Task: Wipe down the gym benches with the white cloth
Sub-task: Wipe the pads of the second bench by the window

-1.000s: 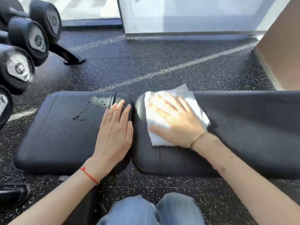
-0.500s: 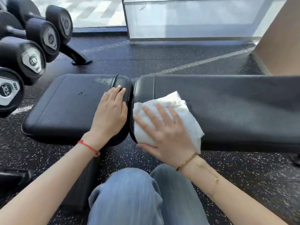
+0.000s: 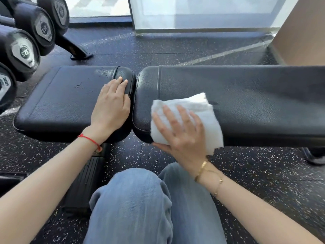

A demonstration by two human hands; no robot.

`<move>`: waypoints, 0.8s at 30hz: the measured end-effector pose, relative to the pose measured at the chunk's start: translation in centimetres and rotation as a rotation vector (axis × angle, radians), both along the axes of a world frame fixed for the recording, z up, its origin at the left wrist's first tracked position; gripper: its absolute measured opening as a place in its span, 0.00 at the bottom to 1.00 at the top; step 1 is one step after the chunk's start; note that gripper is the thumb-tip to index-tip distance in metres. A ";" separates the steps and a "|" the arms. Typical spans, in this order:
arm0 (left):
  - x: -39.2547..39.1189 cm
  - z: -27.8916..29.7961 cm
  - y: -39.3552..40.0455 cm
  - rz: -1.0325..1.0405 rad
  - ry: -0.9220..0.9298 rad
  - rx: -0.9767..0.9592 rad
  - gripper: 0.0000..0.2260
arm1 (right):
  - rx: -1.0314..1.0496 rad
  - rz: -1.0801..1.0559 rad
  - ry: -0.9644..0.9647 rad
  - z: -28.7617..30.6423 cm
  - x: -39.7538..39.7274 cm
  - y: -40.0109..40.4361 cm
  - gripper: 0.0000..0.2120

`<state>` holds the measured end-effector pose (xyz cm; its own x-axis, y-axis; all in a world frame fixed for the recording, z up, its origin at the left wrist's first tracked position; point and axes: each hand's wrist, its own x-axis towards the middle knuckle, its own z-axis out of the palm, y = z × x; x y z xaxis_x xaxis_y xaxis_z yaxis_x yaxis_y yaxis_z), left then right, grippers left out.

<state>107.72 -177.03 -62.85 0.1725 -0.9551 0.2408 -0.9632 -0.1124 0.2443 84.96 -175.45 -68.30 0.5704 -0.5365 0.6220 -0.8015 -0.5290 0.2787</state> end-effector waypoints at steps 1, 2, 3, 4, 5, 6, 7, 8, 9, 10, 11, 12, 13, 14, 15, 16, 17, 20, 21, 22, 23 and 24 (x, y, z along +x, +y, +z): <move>0.0 0.0 0.0 -0.001 -0.001 0.001 0.22 | -0.003 0.014 -0.017 0.1 1.3 0.3 0.32; 0.1 0.0 0.1 -0.003 -0.006 0.001 0.22 | -0.008 0.022 -0.034 0.1 2.0 0.4 0.31; 0.2 -0.1 0.1 -0.006 -0.013 0.001 0.22 | -0.013 0.028 -0.042 0.0 2.3 0.5 0.31; 0.3 -0.2 0.2 -0.010 -0.019 -0.002 0.22 | -0.021 0.042 -0.037 -0.1 2.1 0.5 0.31; 0.4 -0.2 0.2 -0.014 -0.022 -0.003 0.22 | -0.031 0.062 -0.021 -0.1 1.4 0.5 0.32; 0.4 -0.2 0.3 -0.017 -0.022 -0.004 0.22 | -0.040 0.073 -0.001 -0.2 0.4 0.5 0.32; 0.5 -0.2 0.3 -0.018 -0.018 -0.003 0.22 | -0.049 0.070 0.015 -0.2 -1.0 0.4 0.32; 0.5 -0.1 0.3 -0.016 -0.015 -0.001 0.22 | -0.053 0.057 0.026 -0.2 -2.3 0.3 0.33; 0.4 -0.1 0.3 -0.013 -0.016 0.000 0.22 | -0.044 0.036 0.033 -0.1 -3.6 0.1 0.34; 0.3 -0.1 0.3 -0.010 -0.019 -0.002 0.22 | -0.026 0.013 0.041 0.1 -4.4 0.0 0.35; 0.3 -0.1 0.3 -0.007 -0.020 -0.004 0.22 | -0.006 -0.004 0.052 0.3 -4.8 -0.1 0.36; 0.2 -0.1 0.2 -0.004 -0.021 -0.004 0.22 | 0.011 -0.008 0.067 0.5 -4.7 -0.2 0.38; 0.1 0.0 0.2 -0.002 -0.021 -0.003 0.22 | 0.035 0.002 0.088 0.9 -4.4 -0.4 0.40; 0.0 0.0 0.2 -0.001 -0.021 -0.002 0.22 | 0.066 0.025 0.109 1.3 -4.1 -0.9 0.43; 0.0 0.0 0.2 -0.001 -0.021 -0.003 0.22 | 0.095 0.058 0.125 1.8 -3.9 -1.4 0.44; 0.0 -0.1 0.2 -0.003 -0.020 -0.003 0.22 | 0.118 0.095 0.136 2.2 -4.0 -1.9 0.45; 0.1 -0.1 0.2 -0.007 -0.018 -0.003 0.22 | 0.130 0.126 0.142 2.5 -4.2 -2.2 0.44; 0.4 -0.2 0.3 -0.007 -0.009 -0.009 0.22 | 0.118 0.148 0.103 2.1 -5.3 -2.4 0.41; 0.5 -0.2 0.3 -0.009 -0.007 -0.007 0.22 | 0.106 0.132 0.071 1.8 -5.8 -2.2 0.40; 0.5 -0.2 0.3 -0.010 -0.005 -0.004 0.22 | 0.096 0.104 0.036 1.5 -6.3 -2.1 0.41; 0.5 -0.2 0.3 -0.007 -0.001 -0.003 0.22 | 0.089 0.064 0.002 1.3 -6.9 -2.1 0.41; 0.4 -0.2 0.2 -0.003 0.001 -0.002 0.22 | 0.089 0.020 -0.028 1.2 -7.4 -2.1 0.42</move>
<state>108.15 -176.79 -63.04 0.1697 -0.9553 0.2423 -0.9633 -0.1088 0.2456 77.54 -177.53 -67.07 0.5649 -0.5788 0.5881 -0.7971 -0.5671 0.2076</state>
